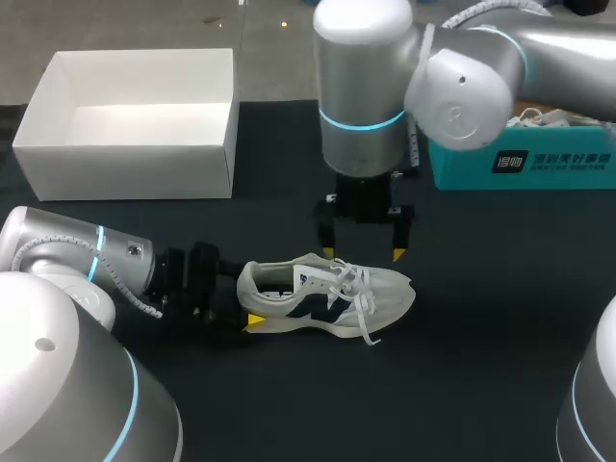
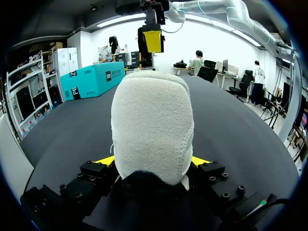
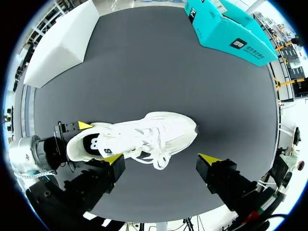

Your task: Take the shoe out of the shoebox, open the shoe tongue, remove and reinsert the insole, then place the shoe into the shoebox

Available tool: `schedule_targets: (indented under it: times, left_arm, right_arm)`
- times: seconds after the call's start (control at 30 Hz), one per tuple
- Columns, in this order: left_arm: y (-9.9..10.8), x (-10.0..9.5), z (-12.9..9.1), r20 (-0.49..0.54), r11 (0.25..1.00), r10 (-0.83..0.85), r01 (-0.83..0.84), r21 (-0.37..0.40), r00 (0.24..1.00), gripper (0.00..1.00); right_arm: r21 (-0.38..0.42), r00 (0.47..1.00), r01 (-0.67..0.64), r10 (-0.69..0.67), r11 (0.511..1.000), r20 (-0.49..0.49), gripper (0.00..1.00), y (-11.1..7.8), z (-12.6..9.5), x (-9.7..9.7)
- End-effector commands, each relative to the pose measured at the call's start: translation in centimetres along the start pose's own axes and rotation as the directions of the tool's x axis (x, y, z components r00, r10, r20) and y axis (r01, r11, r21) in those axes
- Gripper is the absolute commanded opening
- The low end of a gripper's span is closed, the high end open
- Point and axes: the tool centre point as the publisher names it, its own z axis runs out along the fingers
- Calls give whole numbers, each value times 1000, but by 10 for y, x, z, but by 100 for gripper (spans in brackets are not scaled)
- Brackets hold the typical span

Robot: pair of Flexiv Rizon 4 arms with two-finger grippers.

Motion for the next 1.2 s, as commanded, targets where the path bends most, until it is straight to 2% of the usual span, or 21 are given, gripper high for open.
schedule_targets:
  times: [0.03, 0.17, 0.33, 0.6, 0.7, 0.73, 0.8, 1.0, 1.03, 1.07, 1.1, 1.2]
  left_arm:
    - [0, 1, 0, 2, 1000, 1, -1, 2, 1000, 0]
    - [0, 1, 0, 2, 1000, 1, -1, 2, 1000, 0]
    - [0, 1, 0, 2, 1000, 1, -1, 2, 1000, 0]
    - [0, 1, 0, 2, 1000, 1, -1, 2, 1000, 0]
    - [0, 1, 0, 2, 1000, 1, -1, 2, 1000, 0]
    - [0, 1, 0, 2, 1000, 1, -1, 2, 1000, 0]
    - [0, 1, 0, 2, 1000, 1, -1, 2, 1000, 0]
    - [0, 1, 0, 2, 1000, 1, -1, 2, 1000, 0]
    - [0, 1, 0, 2, 1000, 1, -1, 2, 1000, 0]
    - [0, 1, 0, 2, 1000, 1, -1, 2, 1000, 0]
    - [0, 1, 0, 2, 1000, 1, -1, 2, 1000, 0]
    - [0, 1, 0, 2, 1000, 1, -1, 2, 1000, 0]
  right_arm:
    - [-14, 998, 10, -9, 1000, 56, 100, -11, 3, 47]
    - [-20, 998, 16, -15, 1000, 55, 100, -19, 7, 60]
    - [-8, 997, 41, -40, 999, 67, 100, -24, 23, 78]
    - [0, 993, 51, -51, 999, 104, 99, -18, 42, 94]
    - [15, 990, 36, -38, 999, 138, 84, -13, 51, 93]
    - [19, 990, 28, -30, 999, 138, 76, -12, 53, 91]
    - [24, 987, 4, -8, 1000, 162, 50, -10, 56, 85]
    - [37, 980, -39, 31, 999, 196, 35, -8, 58, 66]
    - [35, 980, -45, 37, 998, 196, 28, -8, 56, 63]
    - [32, 979, -54, 47, 998, 198, 17, -8, 54, 60]
    - [26, 979, -60, 54, 998, 198, 11, -8, 51, 57]
    - [5, 978, -72, 70, 997, 198, 7, -6, 42, 50]
